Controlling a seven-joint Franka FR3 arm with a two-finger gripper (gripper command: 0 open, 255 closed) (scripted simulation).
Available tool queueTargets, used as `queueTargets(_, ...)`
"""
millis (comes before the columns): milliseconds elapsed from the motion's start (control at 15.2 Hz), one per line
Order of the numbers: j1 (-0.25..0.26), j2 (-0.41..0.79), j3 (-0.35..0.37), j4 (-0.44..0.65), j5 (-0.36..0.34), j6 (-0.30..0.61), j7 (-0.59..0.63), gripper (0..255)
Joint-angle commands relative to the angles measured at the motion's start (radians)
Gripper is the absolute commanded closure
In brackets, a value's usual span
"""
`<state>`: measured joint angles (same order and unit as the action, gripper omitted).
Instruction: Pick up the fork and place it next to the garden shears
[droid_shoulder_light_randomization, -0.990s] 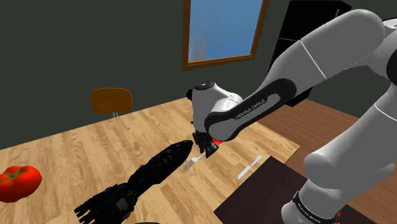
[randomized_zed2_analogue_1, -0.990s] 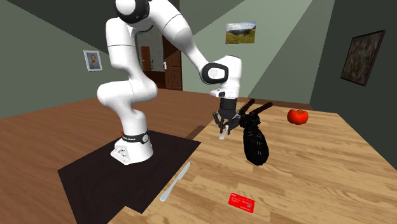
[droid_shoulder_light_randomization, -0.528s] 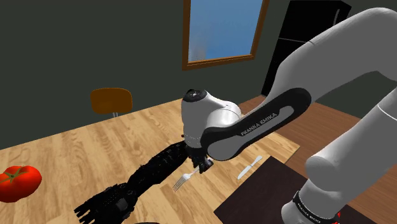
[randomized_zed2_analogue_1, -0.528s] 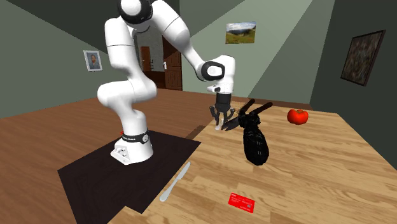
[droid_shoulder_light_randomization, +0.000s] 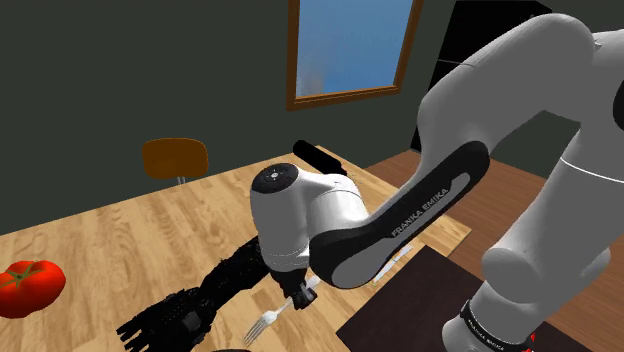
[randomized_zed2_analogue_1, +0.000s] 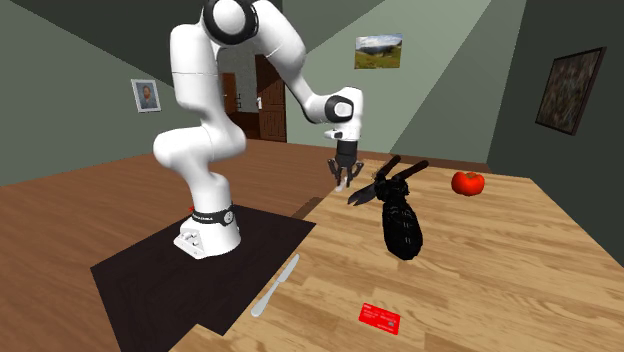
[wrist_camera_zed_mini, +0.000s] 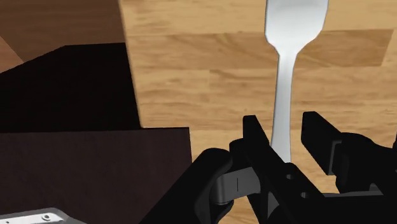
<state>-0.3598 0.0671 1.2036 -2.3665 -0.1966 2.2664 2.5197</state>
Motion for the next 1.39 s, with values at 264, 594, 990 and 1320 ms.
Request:
queueTargets(264, 0.205, 0.179, -0.043, 0.111, -0.17, -0.076, 0.269, 255)
queueTargets(594, 0.339, 0.278, -0.11, 0.173, -0.254, -0.099, 0.381, 255)
queueTargets(990, 0.401, 0.349, -0.182, 0.164, -0.337, -0.051, 0.437, 255)
queueTargets(1320, 0.45, 0.406, -0.243, 0.163, -0.403, -0.013, 0.481, 255)
